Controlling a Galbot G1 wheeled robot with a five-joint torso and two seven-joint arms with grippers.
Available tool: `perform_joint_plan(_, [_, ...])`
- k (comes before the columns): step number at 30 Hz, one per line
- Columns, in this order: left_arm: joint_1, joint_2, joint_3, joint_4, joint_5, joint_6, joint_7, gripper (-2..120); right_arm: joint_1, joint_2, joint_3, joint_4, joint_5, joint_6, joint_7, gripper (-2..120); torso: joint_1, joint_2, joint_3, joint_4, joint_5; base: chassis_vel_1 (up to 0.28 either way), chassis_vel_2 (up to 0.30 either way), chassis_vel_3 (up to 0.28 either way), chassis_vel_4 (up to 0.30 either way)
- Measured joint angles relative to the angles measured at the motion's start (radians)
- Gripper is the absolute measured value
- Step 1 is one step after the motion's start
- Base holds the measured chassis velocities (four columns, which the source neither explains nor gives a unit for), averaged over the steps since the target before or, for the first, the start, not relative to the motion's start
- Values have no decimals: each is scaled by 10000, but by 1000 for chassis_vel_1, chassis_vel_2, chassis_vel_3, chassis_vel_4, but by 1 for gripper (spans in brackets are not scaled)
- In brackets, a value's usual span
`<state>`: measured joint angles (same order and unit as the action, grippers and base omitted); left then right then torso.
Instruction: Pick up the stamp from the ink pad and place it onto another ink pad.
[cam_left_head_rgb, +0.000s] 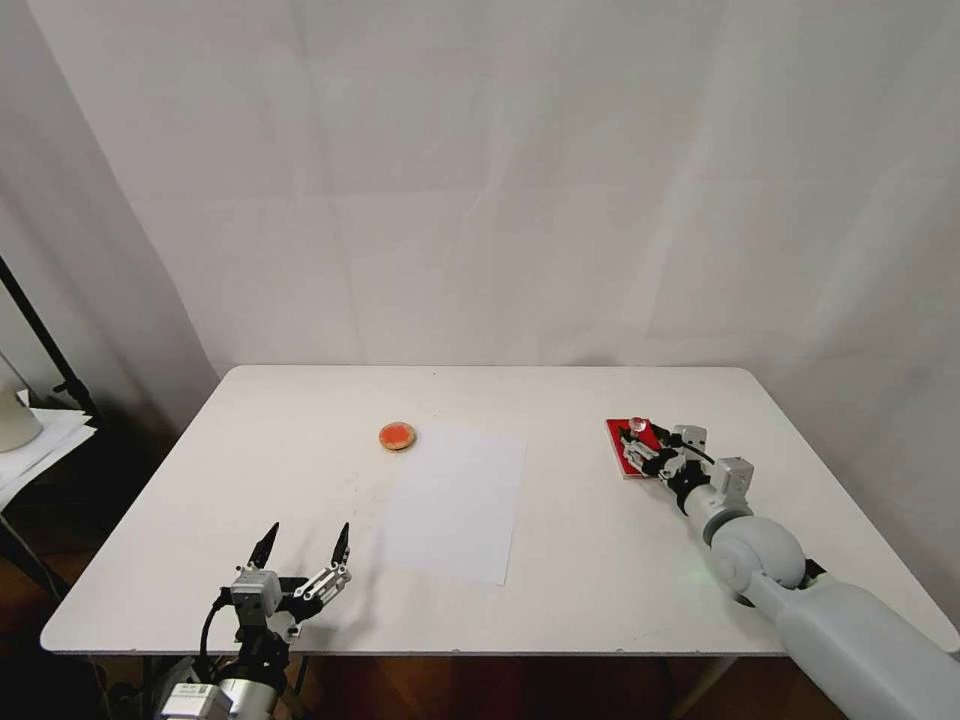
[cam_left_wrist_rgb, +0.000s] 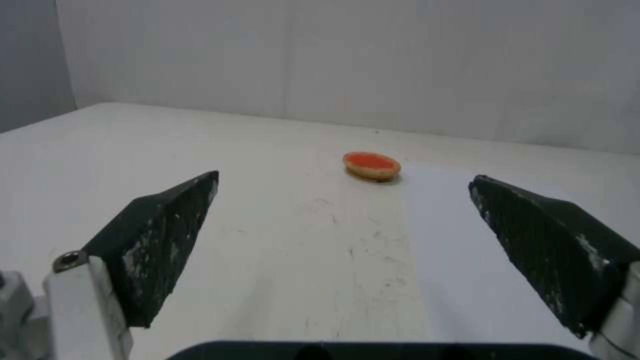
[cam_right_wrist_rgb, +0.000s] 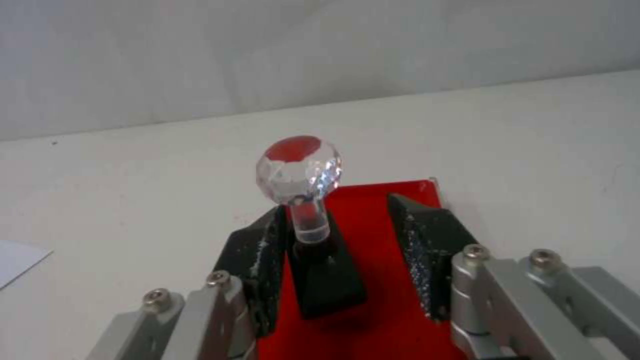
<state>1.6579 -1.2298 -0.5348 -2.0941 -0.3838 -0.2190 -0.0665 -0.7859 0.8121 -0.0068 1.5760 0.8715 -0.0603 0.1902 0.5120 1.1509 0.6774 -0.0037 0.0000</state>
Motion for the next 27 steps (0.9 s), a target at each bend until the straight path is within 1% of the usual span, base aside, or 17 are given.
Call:
perform_joint_plan(3, [0,0,0,0,0,0,0,100,-8,-6,-47,14,-1,-6,0,30,0,0,0,0,0,0,0,0,0])
perform_joint_plan(4, [0,0,0,0,0,0,0,100,-8,-6,-47,14,-1,-6,0,30,0,0,0,0,0,0,0,0,0])
perform_joint_plan(5, [0,0,0,0,0,0,0,100,-10,-6,-64,19,-2,-8,0,24,0,0,0,1,0,0,0,0,0])
perform_joint_plan(7, [0,0,0,-1,0,0,0,100,-17,-5,-70,21,-5,-9,-1,18,0,0,0,1,-1,0,0,0,0])
perform_joint_plan(8, [0,0,0,0,0,0,0,100,-23,-5,-69,27,-6,-8,-2,11,0,1,-1,0,-1,0,0,0,0])
perform_joint_plan(15, [0,0,0,-1,0,0,0,100,-45,-93,-105,113,-8,-8,-11,10,0,1,-1,0,0,0,0,0,0])
perform_joint_plan(18, [1,0,0,0,0,0,0,100,44,-252,-115,284,5,-30,-49,10,0,0,0,-1,6,0,0,0,0])
perform_joint_plan(21, [0,0,0,0,0,0,0,100,267,-439,-193,535,91,-48,-128,10,0,1,0,-1,-1,0,0,0,0])
perform_joint_plan(24, [0,0,0,-1,0,0,0,100,873,-704,-760,881,167,-42,-452,10,0,1,0,-1,-2,0,0,0,0])
perform_joint_plan(27, [-1,0,0,0,0,0,0,100,1356,-723,-1308,946,173,-1,-697,10,0,1,0,-1,-2,0,0,0,0])
